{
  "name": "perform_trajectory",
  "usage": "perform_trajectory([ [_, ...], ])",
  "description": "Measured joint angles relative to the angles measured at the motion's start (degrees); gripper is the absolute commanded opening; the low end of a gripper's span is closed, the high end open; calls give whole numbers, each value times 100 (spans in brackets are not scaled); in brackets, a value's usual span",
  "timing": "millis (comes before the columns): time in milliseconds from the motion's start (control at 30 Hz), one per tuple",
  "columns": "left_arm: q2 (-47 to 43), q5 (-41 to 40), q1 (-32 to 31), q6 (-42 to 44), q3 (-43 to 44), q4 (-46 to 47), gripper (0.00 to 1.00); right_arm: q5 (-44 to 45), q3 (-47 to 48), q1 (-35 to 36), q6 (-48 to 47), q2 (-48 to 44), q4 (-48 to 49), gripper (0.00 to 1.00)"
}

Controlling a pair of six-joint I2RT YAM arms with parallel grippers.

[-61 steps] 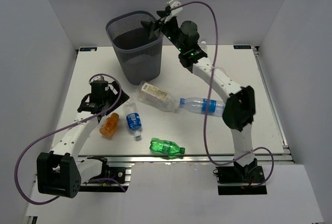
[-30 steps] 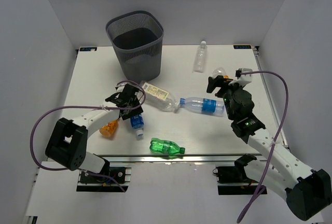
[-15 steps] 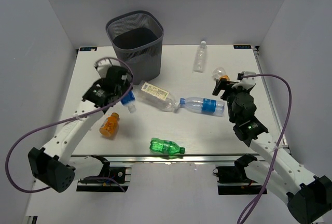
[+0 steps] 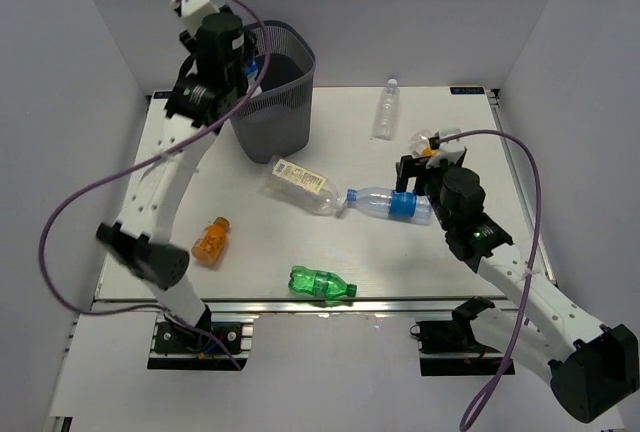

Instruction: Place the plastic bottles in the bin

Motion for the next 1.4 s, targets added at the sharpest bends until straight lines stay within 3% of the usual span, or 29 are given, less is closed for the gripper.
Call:
perform_trajectory([
  [67, 647, 68, 127, 157, 525, 118, 42, -503, 35, 0, -87, -13, -17, 89],
  [167, 1427, 225, 302, 308, 992, 293, 56, -1329, 35, 0, -326, -13, -87, 89],
  [200, 1591, 273, 332, 337, 1038, 315, 65, -1600, 42, 2, -428, -7, -149, 89],
  [233, 1722, 306, 369, 354, 1056, 323, 84, -1891, 57, 4, -544, 15, -236, 89],
  [300, 1906, 391, 422, 372, 1054, 271, 98, -2409, 74, 26, -728, 83, -358, 89],
  [667, 1567, 638, 417, 457, 1132, 319, 98, -4409, 83, 199, -1464, 144, -671, 89],
  [767, 876, 728, 417, 417, 269, 315, 98, -4929, 118, 389, -1773, 197, -885, 89],
  [867, -251, 802, 417, 258, -1314, 356, 98, -5130, 273, 905, -2192, 393, -1329, 89],
  [1100, -2809, 979, 415, -739, -4986, 310, 98, -4647, 527, 2632, -2638, 1279, -1976, 89],
  [1233, -3462, 1067, 417, -1335, -6131, -48, 98, -4474, 295, 2975, -2402, 1700, -1519, 89],
  [1400, -3558, 1198, 415, -1679, -6638, -319, 98, -4094, 142, 3388, -2120, 2378, -1010, 89],
])
